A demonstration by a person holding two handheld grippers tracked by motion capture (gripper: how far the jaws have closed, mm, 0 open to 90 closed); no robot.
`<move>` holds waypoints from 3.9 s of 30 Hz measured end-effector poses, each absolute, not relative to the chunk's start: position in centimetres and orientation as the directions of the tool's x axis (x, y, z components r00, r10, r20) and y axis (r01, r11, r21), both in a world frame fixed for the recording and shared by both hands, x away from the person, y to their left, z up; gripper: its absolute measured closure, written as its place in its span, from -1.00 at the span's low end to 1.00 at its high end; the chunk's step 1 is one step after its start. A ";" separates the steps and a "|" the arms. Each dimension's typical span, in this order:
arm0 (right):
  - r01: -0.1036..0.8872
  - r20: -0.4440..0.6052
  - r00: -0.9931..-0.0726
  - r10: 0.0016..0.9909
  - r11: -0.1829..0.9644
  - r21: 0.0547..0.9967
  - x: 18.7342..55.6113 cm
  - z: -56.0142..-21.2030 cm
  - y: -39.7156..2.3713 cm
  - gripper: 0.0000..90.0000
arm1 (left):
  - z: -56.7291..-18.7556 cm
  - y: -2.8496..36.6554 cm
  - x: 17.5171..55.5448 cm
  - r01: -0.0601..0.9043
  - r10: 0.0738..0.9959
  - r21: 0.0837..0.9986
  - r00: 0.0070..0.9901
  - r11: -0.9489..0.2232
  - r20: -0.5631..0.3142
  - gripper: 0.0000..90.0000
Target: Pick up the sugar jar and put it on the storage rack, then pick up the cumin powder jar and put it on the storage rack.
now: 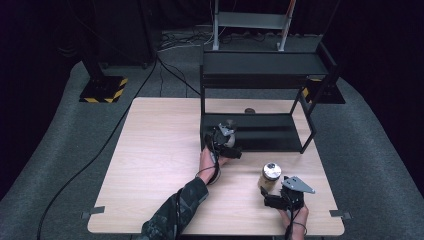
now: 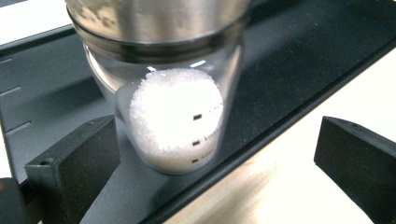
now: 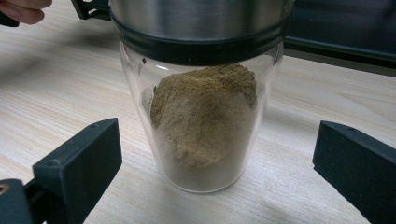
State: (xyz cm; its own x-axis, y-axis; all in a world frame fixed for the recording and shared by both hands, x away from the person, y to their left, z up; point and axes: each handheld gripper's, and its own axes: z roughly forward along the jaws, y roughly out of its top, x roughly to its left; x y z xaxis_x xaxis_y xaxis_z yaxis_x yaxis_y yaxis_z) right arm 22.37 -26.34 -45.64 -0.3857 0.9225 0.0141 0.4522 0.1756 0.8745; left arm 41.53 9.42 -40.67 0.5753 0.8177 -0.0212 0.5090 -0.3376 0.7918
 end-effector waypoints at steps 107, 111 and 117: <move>0.454 -0.032 -0.436 0.899 0.251 0.855 24.2 -43.1 -25.5 -0.33 | -43.7 22.1 26.9 0.578 0.833 0.722 0.554 -0.381 -0.003 -1.00; 0.452 -0.033 -0.440 0.897 0.253 0.856 24.3 -42.7 -25.5 -0.33 | -43.7 22.1 26.9 0.577 0.833 0.723 0.554 -0.381 -0.002 -1.00; 0.448 -0.031 -0.443 0.896 0.251 0.858 24.4 -42.1 -25.7 -0.33 | -43.7 22.1 26.9 0.573 0.832 0.723 0.555 -0.385 0.002 -0.99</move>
